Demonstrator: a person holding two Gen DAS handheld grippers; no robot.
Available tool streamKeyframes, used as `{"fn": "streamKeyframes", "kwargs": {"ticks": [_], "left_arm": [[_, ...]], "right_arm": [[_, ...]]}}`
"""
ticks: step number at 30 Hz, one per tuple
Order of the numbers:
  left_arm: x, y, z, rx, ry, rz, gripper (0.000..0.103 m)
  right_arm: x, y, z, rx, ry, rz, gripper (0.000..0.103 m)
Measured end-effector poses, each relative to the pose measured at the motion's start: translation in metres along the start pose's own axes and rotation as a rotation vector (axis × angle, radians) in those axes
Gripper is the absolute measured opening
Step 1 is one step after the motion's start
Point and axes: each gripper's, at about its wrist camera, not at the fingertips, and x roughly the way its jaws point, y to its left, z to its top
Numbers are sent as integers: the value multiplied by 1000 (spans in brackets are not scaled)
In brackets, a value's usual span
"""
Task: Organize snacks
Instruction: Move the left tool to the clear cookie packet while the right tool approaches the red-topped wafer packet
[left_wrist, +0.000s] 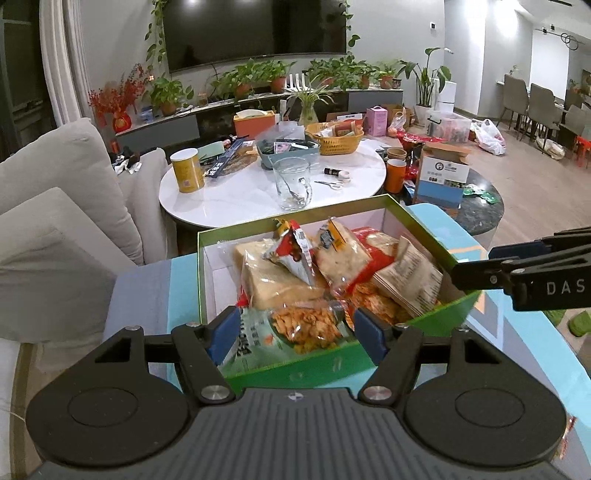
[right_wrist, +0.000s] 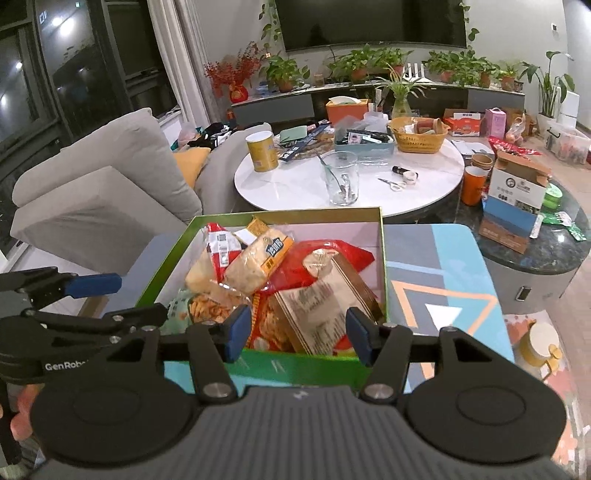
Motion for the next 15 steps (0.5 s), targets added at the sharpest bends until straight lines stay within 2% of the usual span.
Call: {"fn": "streamKeyframes", "kwargs": {"ticks": [12, 15], "left_arm": [[-34, 0, -45, 14, 24, 2, 67], [-38, 0, -59, 28, 43, -3, 68]], "right_arm": [[-23, 0, -32, -10, 8, 5, 61], [-26, 0, -46, -4, 24, 4, 64]]}}
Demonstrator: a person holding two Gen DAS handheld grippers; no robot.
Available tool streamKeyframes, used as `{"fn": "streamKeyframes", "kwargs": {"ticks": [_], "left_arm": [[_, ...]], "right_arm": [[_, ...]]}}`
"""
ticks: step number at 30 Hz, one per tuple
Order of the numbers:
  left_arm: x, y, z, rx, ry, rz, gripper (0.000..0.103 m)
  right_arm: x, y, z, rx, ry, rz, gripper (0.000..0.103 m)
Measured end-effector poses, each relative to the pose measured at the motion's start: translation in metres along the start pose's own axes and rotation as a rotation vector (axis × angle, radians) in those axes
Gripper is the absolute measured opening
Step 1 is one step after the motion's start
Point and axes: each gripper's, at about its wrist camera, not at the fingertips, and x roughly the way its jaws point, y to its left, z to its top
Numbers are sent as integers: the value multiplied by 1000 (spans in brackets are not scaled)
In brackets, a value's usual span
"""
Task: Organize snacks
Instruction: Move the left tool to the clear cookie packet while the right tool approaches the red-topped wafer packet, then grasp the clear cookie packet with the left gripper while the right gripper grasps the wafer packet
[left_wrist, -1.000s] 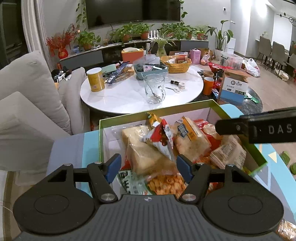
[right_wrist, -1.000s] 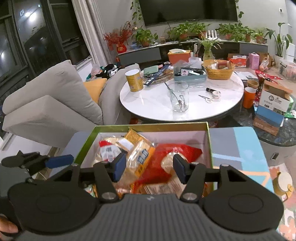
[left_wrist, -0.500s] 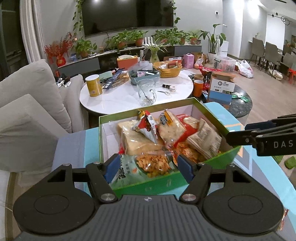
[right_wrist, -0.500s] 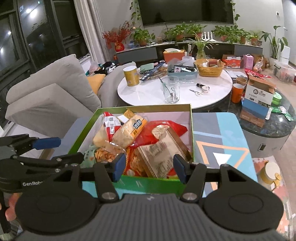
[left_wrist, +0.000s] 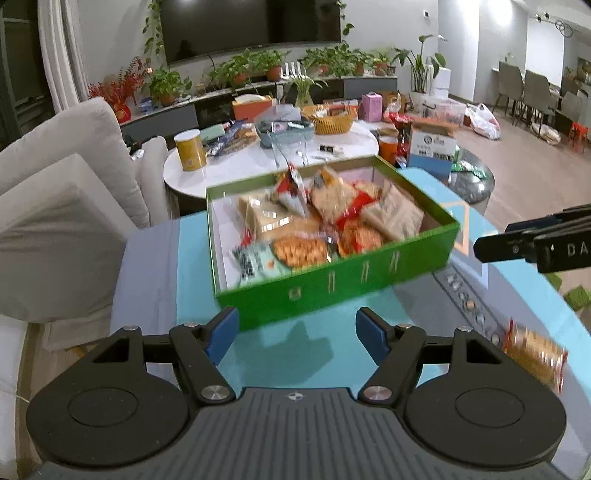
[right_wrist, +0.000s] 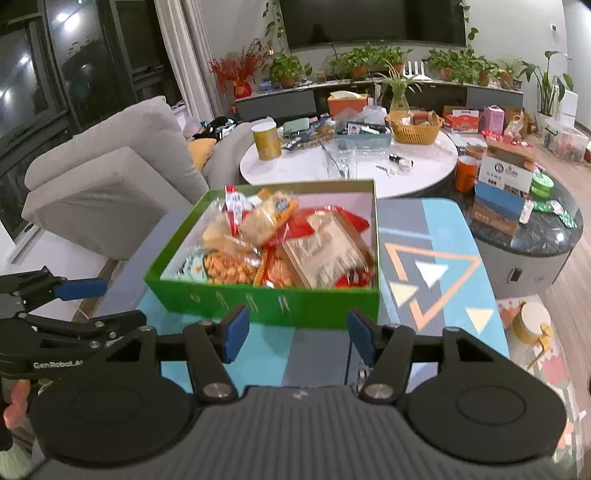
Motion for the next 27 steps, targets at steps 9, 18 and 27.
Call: {"fn": "streamKeyframes", "kwargs": {"ticks": [9, 18, 27], "left_arm": [[-5, -5, -47, 53, 79, -39, 68], [-8, -3, -76, 60, 132, -96, 68], [-8, 4, -91, 123, 177, -214, 68]], "right_arm": [[0, -8, -36, -12, 69, -8, 64], [1, -21, -64, -11, 112, -39, 73], [4, -34, -84, -25, 168, -65, 78]]}}
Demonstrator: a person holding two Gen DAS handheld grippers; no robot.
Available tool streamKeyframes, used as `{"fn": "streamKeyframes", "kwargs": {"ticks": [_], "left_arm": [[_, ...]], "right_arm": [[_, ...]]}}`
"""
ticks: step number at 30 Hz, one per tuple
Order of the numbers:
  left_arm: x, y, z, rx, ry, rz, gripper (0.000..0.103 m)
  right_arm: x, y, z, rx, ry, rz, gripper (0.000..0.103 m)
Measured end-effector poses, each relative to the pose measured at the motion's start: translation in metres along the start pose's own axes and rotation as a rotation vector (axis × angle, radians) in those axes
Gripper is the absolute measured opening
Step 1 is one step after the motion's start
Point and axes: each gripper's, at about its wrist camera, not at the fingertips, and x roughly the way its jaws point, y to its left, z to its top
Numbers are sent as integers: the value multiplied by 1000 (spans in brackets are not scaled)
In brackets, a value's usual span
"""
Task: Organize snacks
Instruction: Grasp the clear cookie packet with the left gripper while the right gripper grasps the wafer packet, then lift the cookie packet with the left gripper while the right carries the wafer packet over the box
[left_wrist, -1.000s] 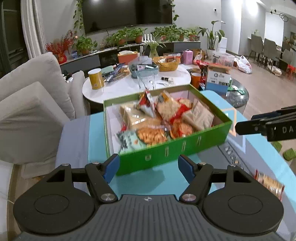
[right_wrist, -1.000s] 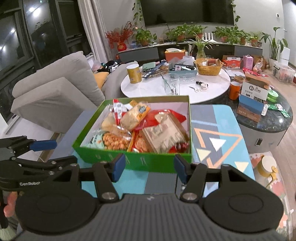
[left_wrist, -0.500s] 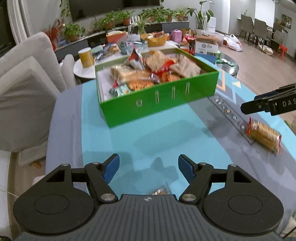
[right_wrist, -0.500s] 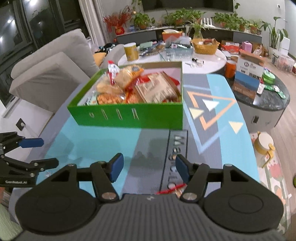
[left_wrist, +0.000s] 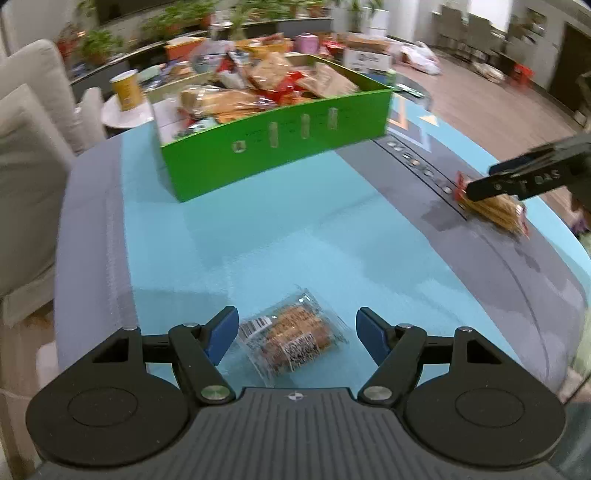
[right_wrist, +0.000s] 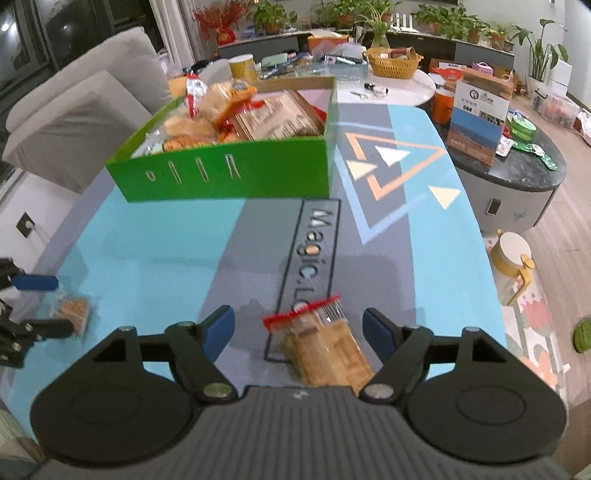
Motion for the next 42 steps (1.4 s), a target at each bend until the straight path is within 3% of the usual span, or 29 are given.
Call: {"fn": "streamKeyframes", "kwargs": {"ticks": [8, 13, 17, 22, 26, 36, 40, 42], "left_arm": [[7, -2, -1, 187, 47, -1, 68], [17, -3, -1, 221, 72, 20, 68], [24, 4, -1, 117, 83, 7, 69], [23, 17, -2, -51, 58, 24, 49], [20, 18, -4, -82, 47, 70, 39], [18, 13, -6, -170, 5, 135, 36], [17, 10, -4, -174, -8, 151, 36], [16, 9, -2, -177, -19, 164, 36]], "right_arm": [[3, -3, -12, -13, 40, -6, 78], [3, -2, -13, -15, 42, -8, 79], [4, -1, -14, -22, 51, -14, 79], [4, 0, -17, -29, 60, -15, 79], [4, 0, -19, -35, 64, -17, 79], [6, 2, -23, -58, 60, -59, 78], [3, 9, -23, -108, 66, -60, 61], [2, 12, -22, -119, 64, -54, 61]]}}
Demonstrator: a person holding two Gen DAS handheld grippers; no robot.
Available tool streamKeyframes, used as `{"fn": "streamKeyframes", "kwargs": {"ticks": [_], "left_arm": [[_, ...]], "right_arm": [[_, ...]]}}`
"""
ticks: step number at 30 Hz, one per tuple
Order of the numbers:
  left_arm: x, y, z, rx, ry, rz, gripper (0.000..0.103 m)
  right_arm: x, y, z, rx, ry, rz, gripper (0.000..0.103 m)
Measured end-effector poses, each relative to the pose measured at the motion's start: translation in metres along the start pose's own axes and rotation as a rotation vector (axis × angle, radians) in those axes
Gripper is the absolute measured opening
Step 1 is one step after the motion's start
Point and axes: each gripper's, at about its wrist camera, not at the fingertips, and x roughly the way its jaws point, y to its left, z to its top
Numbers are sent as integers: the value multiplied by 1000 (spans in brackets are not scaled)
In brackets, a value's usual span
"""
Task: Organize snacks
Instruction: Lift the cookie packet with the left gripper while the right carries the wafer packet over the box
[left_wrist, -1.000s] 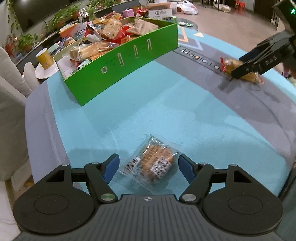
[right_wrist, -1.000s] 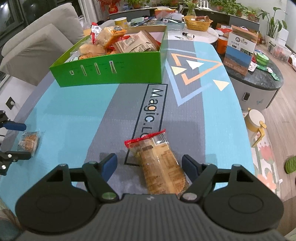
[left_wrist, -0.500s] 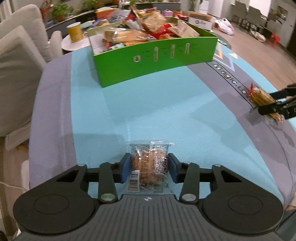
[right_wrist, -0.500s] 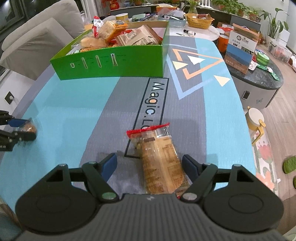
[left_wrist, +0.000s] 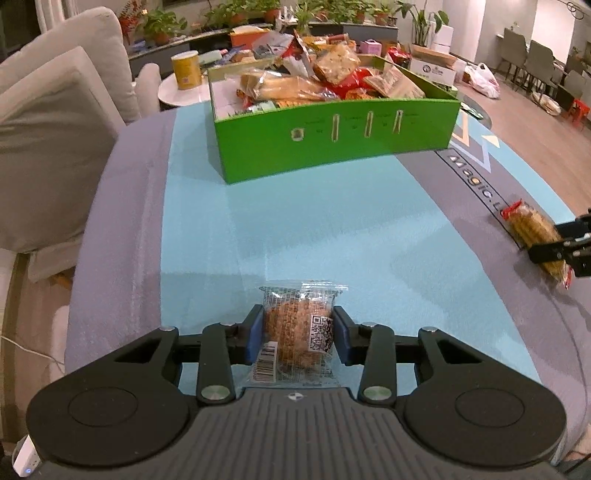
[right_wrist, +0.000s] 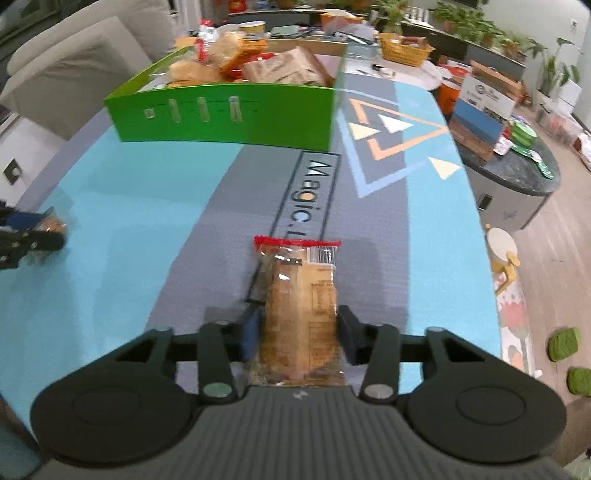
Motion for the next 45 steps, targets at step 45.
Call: {"fn": "streamKeyframes", "kwargs": {"ticks": [45], "left_arm": [[-6, -6, 157, -42, -232, -4, 36]], "right_arm": [[-29, -5, 165, 149, -347, 107, 57]]}}
